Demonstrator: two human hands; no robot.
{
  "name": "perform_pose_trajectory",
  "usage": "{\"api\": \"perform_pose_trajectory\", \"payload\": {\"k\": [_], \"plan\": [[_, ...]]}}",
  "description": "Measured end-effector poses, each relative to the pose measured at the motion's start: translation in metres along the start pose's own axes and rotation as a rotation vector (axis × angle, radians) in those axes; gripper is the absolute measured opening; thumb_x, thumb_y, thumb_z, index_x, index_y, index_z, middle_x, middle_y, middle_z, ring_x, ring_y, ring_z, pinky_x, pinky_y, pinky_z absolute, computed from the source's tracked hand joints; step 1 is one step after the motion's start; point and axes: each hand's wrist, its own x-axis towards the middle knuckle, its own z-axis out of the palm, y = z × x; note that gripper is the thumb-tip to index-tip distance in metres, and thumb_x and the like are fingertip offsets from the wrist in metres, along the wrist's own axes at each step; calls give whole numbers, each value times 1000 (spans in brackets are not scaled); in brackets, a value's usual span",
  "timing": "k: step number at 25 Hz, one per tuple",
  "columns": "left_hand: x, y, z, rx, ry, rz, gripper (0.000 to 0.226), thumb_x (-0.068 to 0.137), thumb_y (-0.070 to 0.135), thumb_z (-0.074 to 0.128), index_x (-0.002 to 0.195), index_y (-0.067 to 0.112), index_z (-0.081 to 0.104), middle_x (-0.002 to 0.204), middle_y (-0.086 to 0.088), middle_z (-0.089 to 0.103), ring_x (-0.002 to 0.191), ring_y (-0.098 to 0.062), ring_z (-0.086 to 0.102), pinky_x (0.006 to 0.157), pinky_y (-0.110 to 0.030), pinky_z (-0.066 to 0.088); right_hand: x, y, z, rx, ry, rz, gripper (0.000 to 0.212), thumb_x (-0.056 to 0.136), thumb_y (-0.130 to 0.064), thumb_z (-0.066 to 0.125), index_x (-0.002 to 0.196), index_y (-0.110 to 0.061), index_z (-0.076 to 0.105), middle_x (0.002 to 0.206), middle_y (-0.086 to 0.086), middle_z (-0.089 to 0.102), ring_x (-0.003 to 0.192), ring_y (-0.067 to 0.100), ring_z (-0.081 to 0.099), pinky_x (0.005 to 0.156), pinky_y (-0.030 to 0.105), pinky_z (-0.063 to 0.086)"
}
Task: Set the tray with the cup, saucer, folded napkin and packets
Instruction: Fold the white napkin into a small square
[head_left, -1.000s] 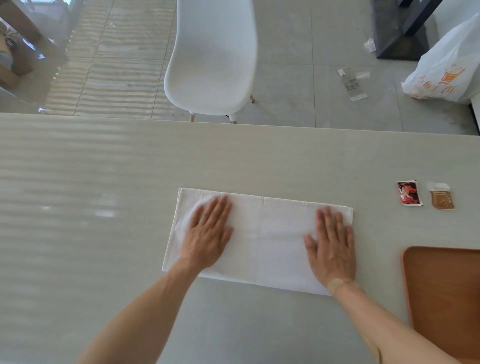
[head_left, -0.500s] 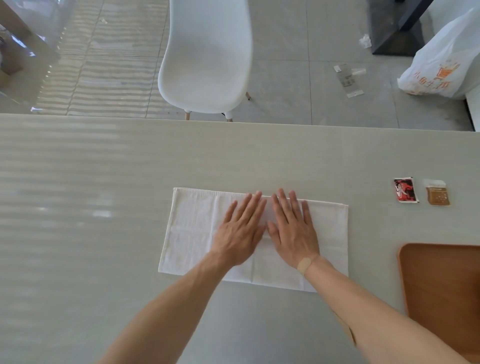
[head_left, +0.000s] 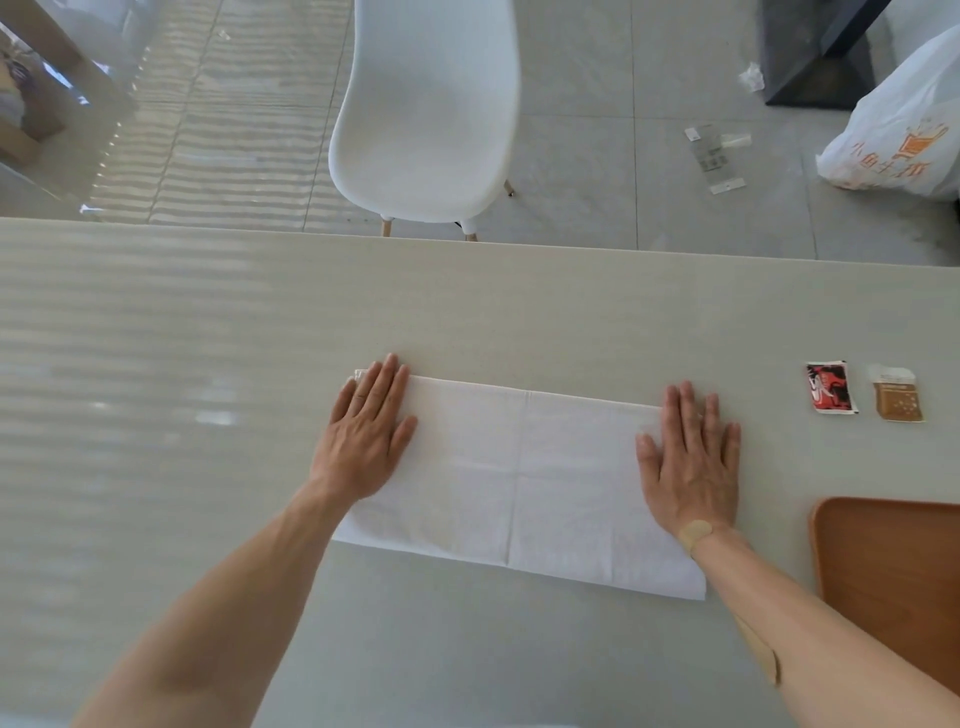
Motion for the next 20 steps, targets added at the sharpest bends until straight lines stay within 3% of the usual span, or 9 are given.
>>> {"api": "perform_pose_trajectory", "payload": {"k": [3,9,12,16,20], "plan": [[0,5,-1,-42,-13,-48,64,101,52,12,156,22,4,165,2,-3,151,-16,-3,122,-37,0,-1,-3,-3,10,-26,18,71,94,-53,10,155,-17,6,164,2,3,151,29,-1,119,58,4],[-60,11,1,-232,12,-444,73,93,61,17,155,25,5,165,0,7,150,-22,3,121,-44,4,-54,10,-5,56,-46,30,74,92,-54,14,154,-14,16,163,6,11,150,31,10,117,62,9],[-101,16,6,-222,16,-502,77,91,63,15,155,20,14,164,-1,12,150,-24,8,120,-46,8,-85,11,-8,89,-74,22,78,92,-60,6,153,-15,23,162,7,17,149,32,15,118,61,9],[-144,23,11,-178,-53,-532,74,95,62,10,156,20,10,165,3,5,151,-20,3,120,-45,7,-118,15,-6,56,-134,14,85,89,-64,-9,152,-17,21,162,6,17,149,32,16,117,61,12],[-138,27,-10,-230,-50,-618,61,96,46,48,148,19,32,157,-5,26,137,-32,28,107,-47,30,-129,14,-7,16,-169,21,92,82,-66,-21,153,-19,12,163,4,9,150,31,9,119,59,7]]}}
